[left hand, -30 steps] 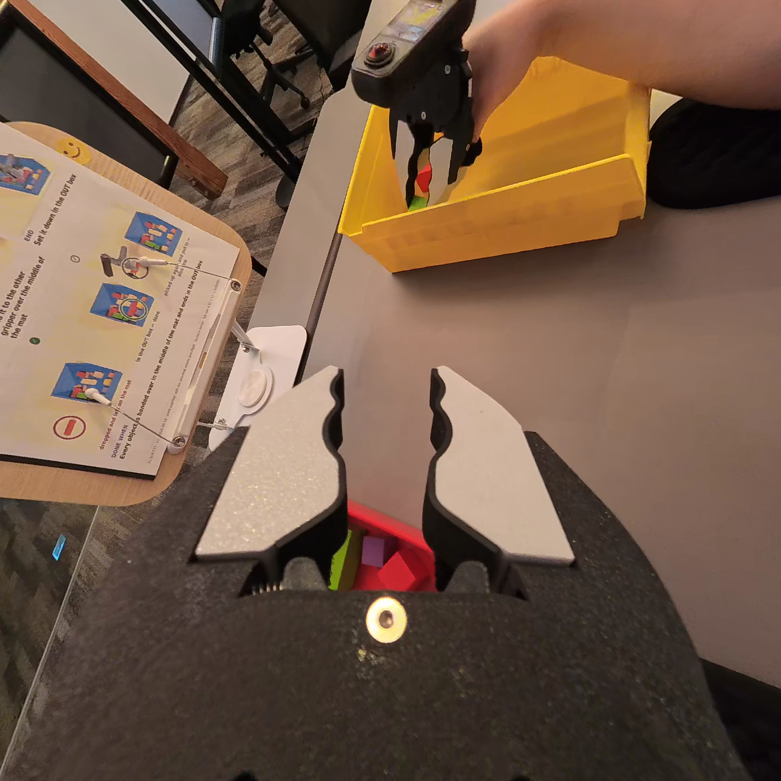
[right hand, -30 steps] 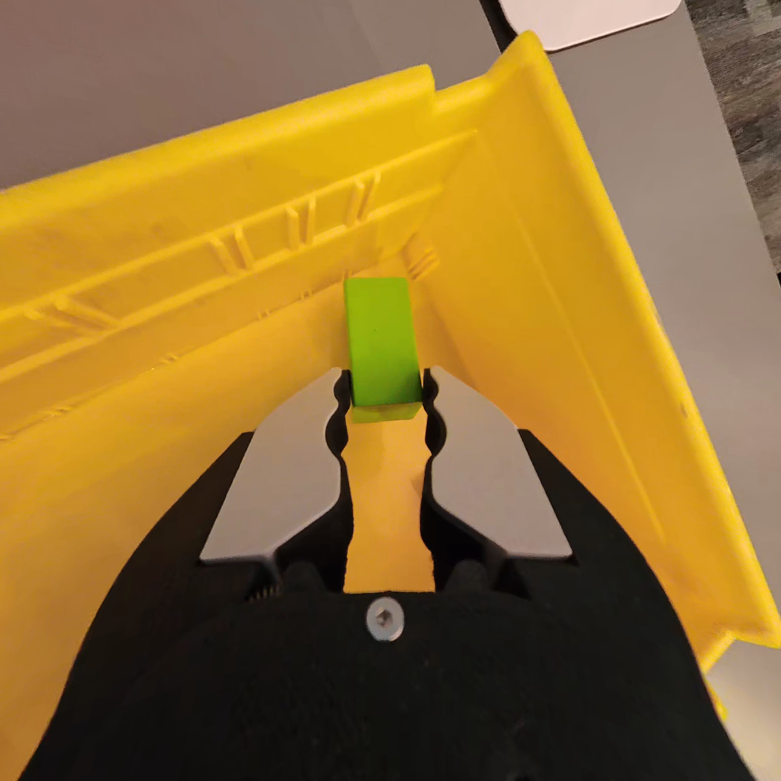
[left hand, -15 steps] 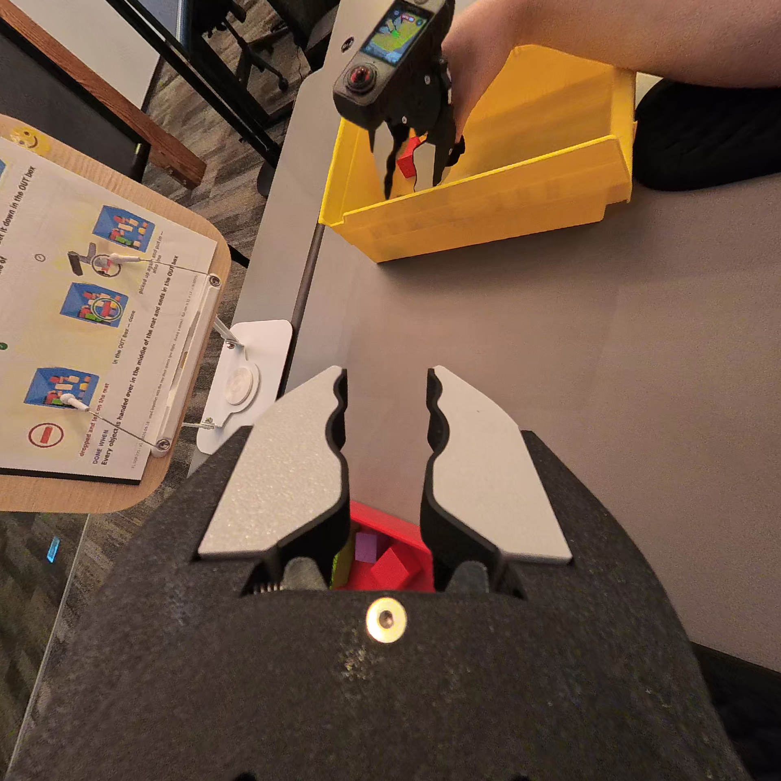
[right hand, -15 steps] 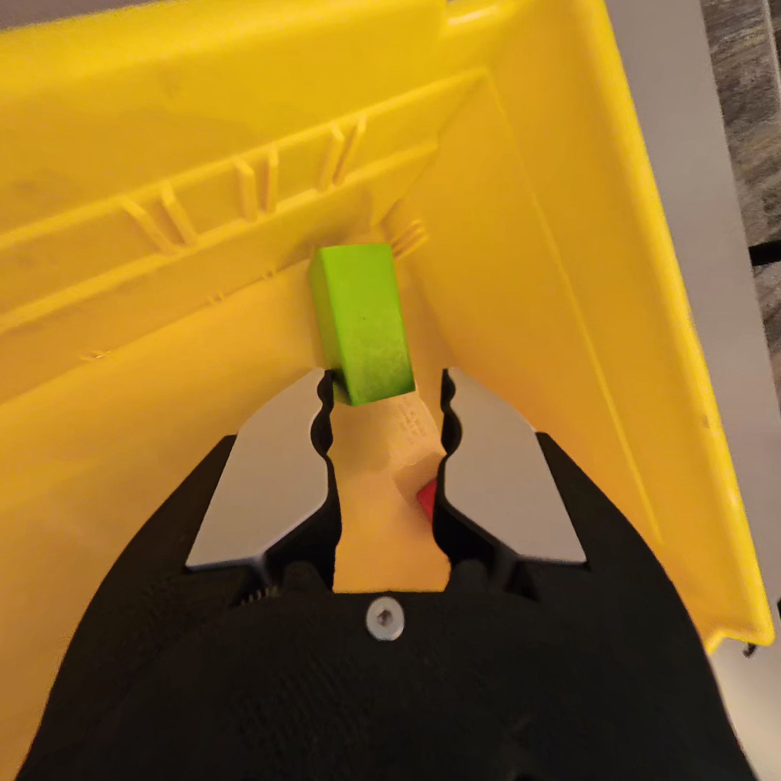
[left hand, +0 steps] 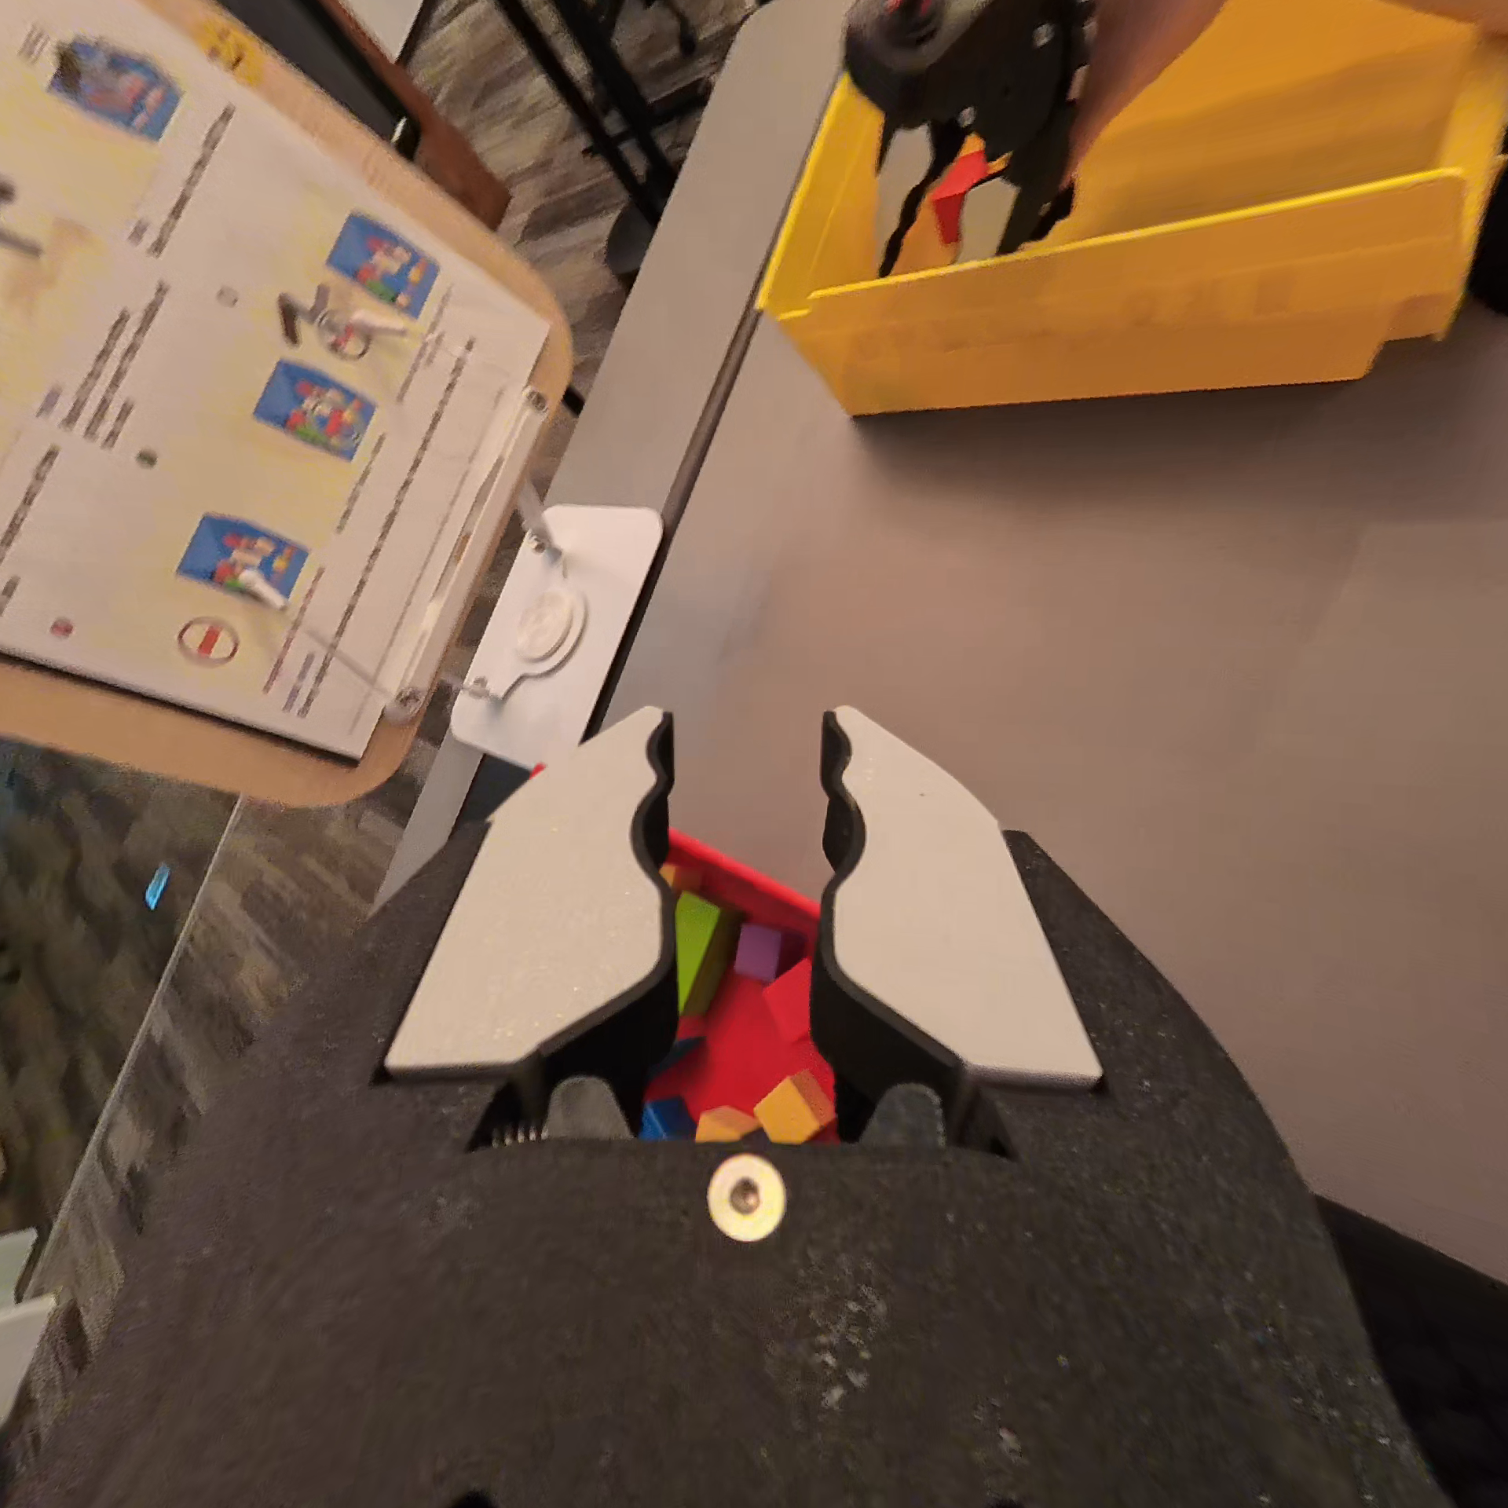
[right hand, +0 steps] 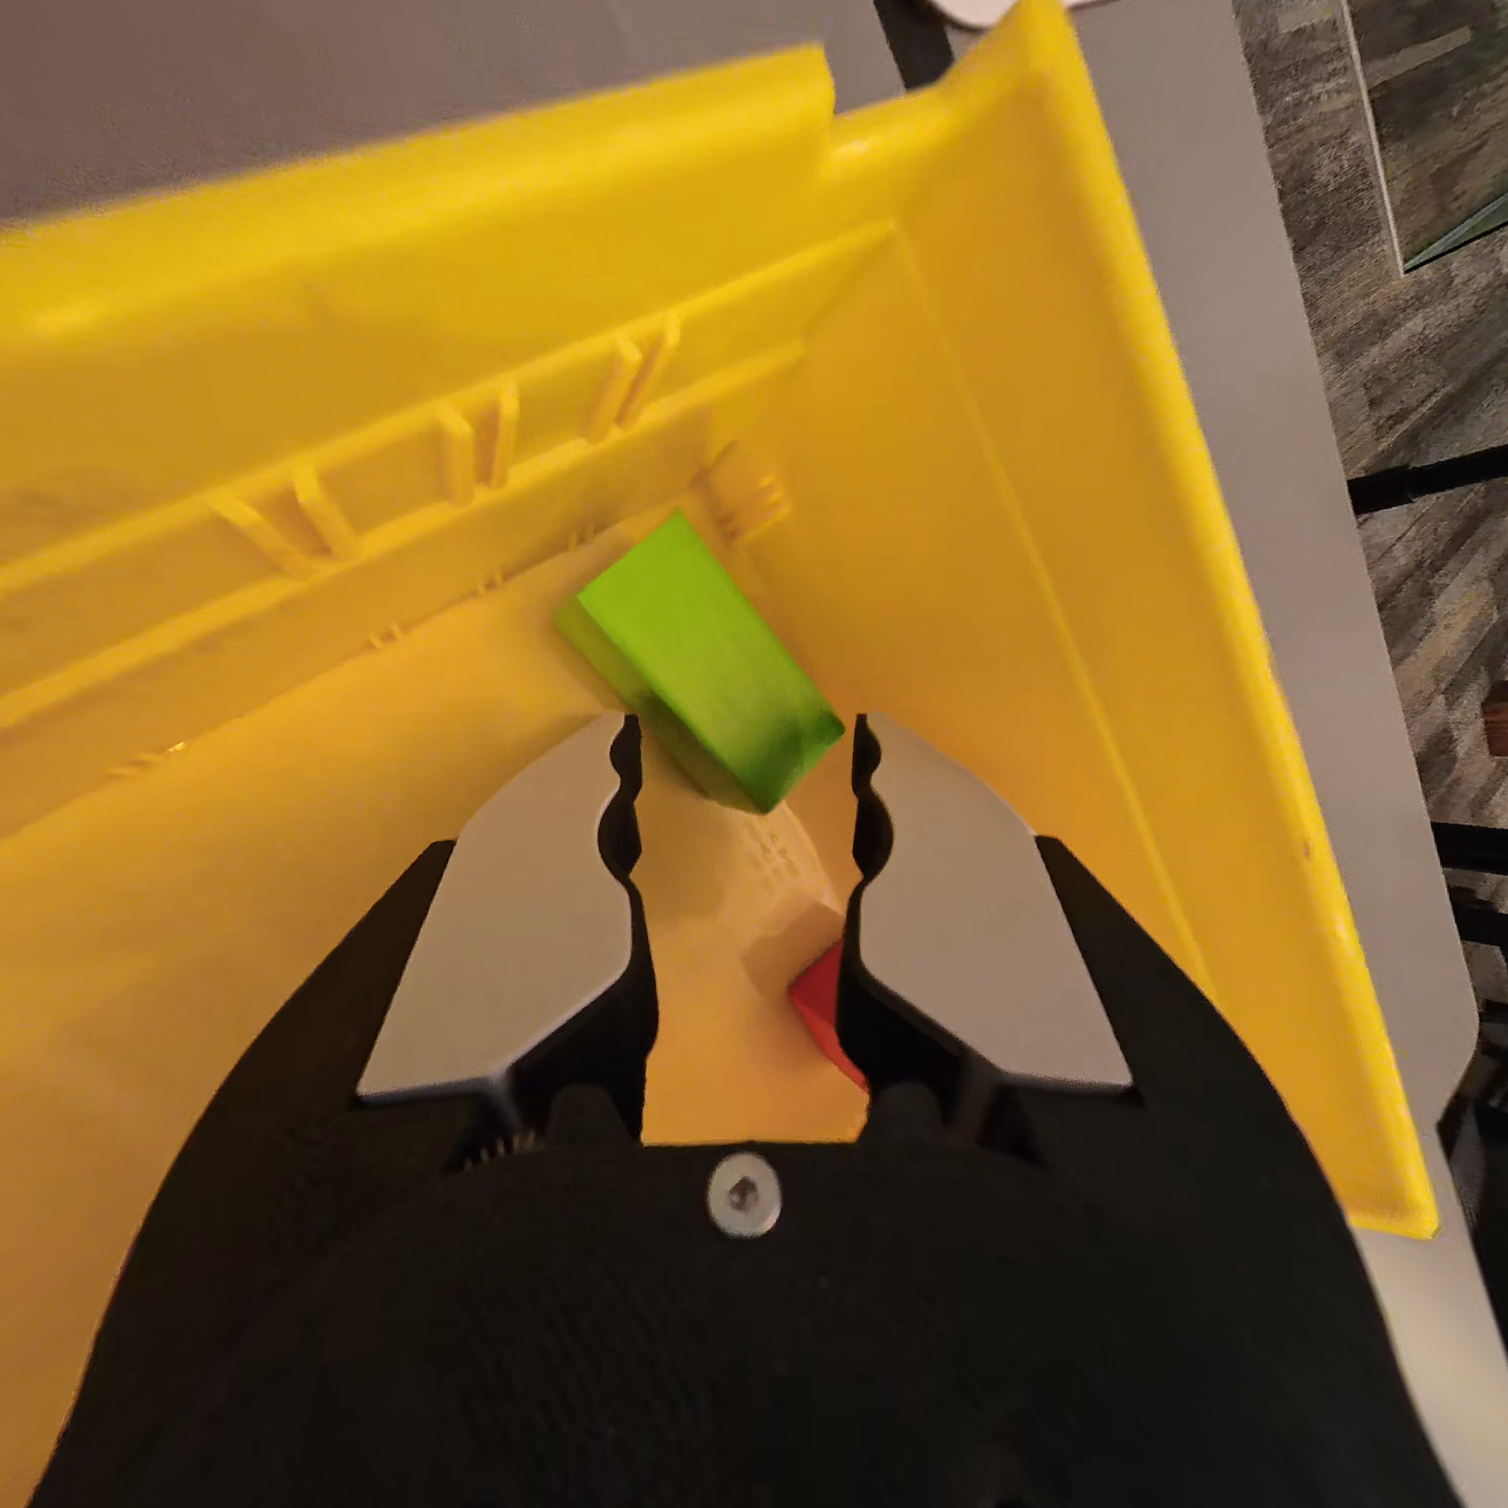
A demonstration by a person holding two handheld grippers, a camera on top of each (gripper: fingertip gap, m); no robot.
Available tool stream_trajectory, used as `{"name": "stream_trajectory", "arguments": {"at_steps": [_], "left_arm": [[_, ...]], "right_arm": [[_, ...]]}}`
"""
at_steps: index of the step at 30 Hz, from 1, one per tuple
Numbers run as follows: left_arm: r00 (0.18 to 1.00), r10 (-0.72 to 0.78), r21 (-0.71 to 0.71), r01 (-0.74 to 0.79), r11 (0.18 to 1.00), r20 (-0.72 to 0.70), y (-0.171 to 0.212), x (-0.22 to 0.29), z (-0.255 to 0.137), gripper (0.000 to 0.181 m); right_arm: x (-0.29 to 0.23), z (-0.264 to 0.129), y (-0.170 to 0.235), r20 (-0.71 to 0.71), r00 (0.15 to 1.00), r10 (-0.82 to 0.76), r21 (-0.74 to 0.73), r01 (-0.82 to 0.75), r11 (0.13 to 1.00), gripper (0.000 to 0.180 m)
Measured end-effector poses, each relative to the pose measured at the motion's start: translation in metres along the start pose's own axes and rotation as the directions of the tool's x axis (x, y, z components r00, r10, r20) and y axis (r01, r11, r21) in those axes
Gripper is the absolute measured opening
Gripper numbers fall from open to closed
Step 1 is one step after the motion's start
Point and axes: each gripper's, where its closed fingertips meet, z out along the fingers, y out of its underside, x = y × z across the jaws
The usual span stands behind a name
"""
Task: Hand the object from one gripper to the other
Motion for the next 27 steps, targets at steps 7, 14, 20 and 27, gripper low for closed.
{"name": "stream_trajectory", "arguments": {"at_steps": [7,14,20,27], "left_arm": [[0.987,-0.148,-0.129,0.155,0.98,0.059,0.055,-0.032,-0.006,0.034],[0.929,-0.36,-0.461,0.285,0.84,-0.082,0.15,-0.012,0.019,0.039],[0.836,-0.542,-0.545,0.419,0.726,-0.08,0.167,0.0,0.042,0.047],[0.811,-0.584,-0.678,0.406,0.613,-0.042,0.195,0.015,0.055,0.049]], "right_arm": [[-0.001,-0.001,-0.011,-0.006,0.999,0.037,0.03,-0.036,0.999,0.051],[0.015,-0.035,-0.012,-0.048,0.996,0.069,0.065,-0.066,0.996,0.052],[0.022,-0.056,-0.013,-0.083,0.994,0.068,0.083,-0.062,0.995,0.052],[0.025,-0.058,-0.005,-0.084,0.993,0.081,0.068,-0.075,0.995,0.052]]}}
